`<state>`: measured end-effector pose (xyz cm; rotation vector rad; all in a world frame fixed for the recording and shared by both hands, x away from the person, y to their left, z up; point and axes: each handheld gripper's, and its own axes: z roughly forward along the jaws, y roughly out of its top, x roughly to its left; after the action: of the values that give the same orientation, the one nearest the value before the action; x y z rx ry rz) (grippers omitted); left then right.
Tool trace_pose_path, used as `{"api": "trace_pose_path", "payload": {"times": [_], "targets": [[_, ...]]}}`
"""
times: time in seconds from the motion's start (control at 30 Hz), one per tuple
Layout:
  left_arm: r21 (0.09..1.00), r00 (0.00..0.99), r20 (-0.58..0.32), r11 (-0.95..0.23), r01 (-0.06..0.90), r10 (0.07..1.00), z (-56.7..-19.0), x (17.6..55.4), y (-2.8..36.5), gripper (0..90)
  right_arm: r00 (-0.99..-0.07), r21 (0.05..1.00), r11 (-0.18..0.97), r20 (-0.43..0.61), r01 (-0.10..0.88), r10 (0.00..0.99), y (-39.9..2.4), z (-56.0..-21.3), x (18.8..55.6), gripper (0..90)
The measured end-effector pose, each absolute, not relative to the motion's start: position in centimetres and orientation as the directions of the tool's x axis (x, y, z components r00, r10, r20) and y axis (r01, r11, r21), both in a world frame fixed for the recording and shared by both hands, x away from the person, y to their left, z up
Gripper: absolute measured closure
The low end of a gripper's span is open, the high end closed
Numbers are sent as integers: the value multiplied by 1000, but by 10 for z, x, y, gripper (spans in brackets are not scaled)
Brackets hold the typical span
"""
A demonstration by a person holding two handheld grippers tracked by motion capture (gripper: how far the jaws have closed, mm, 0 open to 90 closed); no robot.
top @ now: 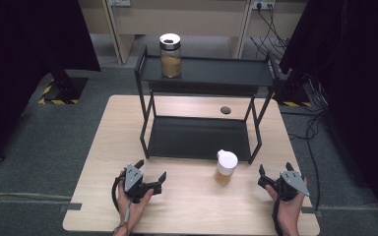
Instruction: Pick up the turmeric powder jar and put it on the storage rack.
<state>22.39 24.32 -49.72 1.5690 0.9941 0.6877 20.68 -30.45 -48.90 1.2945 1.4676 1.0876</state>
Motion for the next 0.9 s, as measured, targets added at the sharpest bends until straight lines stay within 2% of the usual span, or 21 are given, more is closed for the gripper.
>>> {"api": "trace_pose_path", "payload": {"times": [0.13, 0.37, 0.5, 0.9], "targets": [[970, 480, -75, -48, 240, 874, -497, 224, 243, 17, -68, 971, 34, -18, 238, 997, -308, -489, 207, 44], [970, 482, -71, -52, 238, 873, -497, 224, 243, 17, -82, 978, 23, -6, 208, 997, -308, -488, 205, 44], [970, 482, -72, -52, 238, 873, -497, 225, 242, 17, -129, 989, 7, 12, 147, 992, -307, -480, 199, 44], [970, 482, -77, -47, 239, 873, -497, 225, 243, 17, -239, 997, -28, 45, 71, 970, -296, -464, 189, 44]]}}
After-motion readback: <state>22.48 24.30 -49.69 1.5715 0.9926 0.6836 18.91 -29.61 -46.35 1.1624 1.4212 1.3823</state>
